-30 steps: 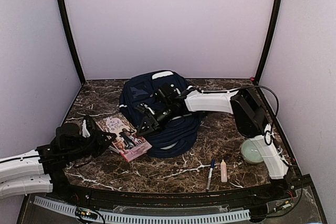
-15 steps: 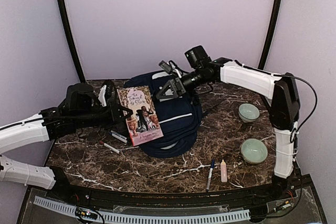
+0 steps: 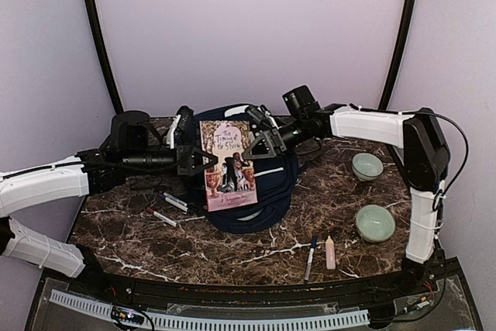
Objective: Pack the student bag
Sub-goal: Pass from the left arm to the right
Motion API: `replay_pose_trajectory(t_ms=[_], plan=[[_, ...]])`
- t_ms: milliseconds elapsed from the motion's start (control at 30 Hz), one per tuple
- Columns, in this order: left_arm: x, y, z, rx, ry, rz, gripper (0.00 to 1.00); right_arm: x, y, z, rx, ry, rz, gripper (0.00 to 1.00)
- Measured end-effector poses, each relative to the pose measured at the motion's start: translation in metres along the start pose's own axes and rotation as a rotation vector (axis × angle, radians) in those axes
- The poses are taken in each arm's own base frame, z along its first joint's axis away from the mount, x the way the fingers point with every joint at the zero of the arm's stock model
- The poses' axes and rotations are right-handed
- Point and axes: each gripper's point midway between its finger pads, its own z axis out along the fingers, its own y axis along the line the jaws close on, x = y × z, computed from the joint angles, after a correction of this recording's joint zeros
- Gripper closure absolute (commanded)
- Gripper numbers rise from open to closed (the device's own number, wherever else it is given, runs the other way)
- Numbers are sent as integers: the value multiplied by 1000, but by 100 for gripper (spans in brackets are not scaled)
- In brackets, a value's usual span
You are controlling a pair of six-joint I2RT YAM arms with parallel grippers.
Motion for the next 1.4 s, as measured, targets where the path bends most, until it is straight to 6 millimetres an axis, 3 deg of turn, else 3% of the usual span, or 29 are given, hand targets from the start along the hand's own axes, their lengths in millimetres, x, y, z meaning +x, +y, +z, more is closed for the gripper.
replay_pose_trajectory(t_ms=[167,400,500,600,700,933,1267,1400], plan=[[-15,0,2,62,-33,6,100,2,18,-3,-53,-27,-15,27],[-32,3,-3,90,-82,3,100,-2,54,-7,-183,-68,-47,41],[-37,13,-4,67,-94,-9,100,1,65,-11,-229,-89,-32,51],[-37,29,-2,19,-95,-33,100,3,75,-12,-263,-105,-16,58],[-36,33,0,10,-94,-42,100,1,80,-11,-277,-111,1,63],[-41,32,-2,28,-122,-51,100,-11,76,-8,-277,-110,40,74],[-38,36,-6,28,-132,-57,100,-21,44,8,-223,-99,153,70],[-38,35,-6,36,-136,-56,100,-26,43,11,-198,-98,141,85]])
